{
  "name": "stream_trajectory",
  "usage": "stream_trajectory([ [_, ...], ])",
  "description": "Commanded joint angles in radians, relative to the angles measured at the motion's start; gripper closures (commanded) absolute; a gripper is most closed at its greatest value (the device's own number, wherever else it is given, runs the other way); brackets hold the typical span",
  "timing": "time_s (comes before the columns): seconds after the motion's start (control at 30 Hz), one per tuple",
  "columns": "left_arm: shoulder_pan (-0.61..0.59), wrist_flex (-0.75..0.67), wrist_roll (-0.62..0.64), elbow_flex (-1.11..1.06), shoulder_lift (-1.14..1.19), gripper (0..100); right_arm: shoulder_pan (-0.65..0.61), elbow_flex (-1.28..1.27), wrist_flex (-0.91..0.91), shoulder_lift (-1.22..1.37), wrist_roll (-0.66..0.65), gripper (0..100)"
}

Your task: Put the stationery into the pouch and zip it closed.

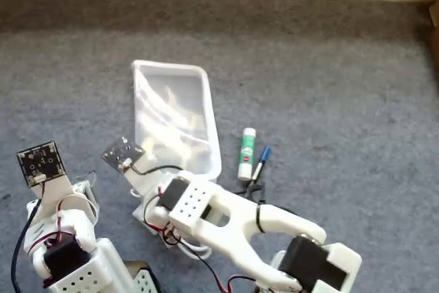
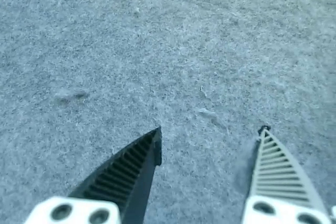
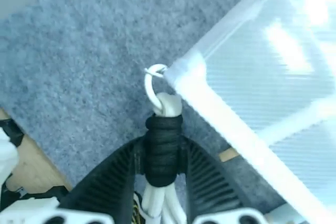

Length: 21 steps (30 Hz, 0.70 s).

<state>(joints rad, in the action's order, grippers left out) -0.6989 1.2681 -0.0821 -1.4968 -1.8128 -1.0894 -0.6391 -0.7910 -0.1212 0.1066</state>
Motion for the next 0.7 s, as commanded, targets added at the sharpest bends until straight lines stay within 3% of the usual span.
stream_trajectory([
  [0.0, 0.018, -0.021, 0.011, 0.022, -0.015, 73, 0.056, 0.038, -0.031, -0.139, -0.002, 99.3],
  [0.23, 0.019, -0.014, 0.012, 0.048, -0.015, 72, 0.084, -0.007, -0.054, -0.268, -0.006, 99.3],
  [0.37, 0.021, -0.012, 0.012, 0.047, -0.015, 66, 0.085, -0.05, -0.054, -0.351, -0.075, 99.3],
  [0.67, 0.222, 0.009, 0.006, 0.077, -0.015, 66, 0.188, -0.099, -0.056, -0.464, -0.078, 99.3],
])
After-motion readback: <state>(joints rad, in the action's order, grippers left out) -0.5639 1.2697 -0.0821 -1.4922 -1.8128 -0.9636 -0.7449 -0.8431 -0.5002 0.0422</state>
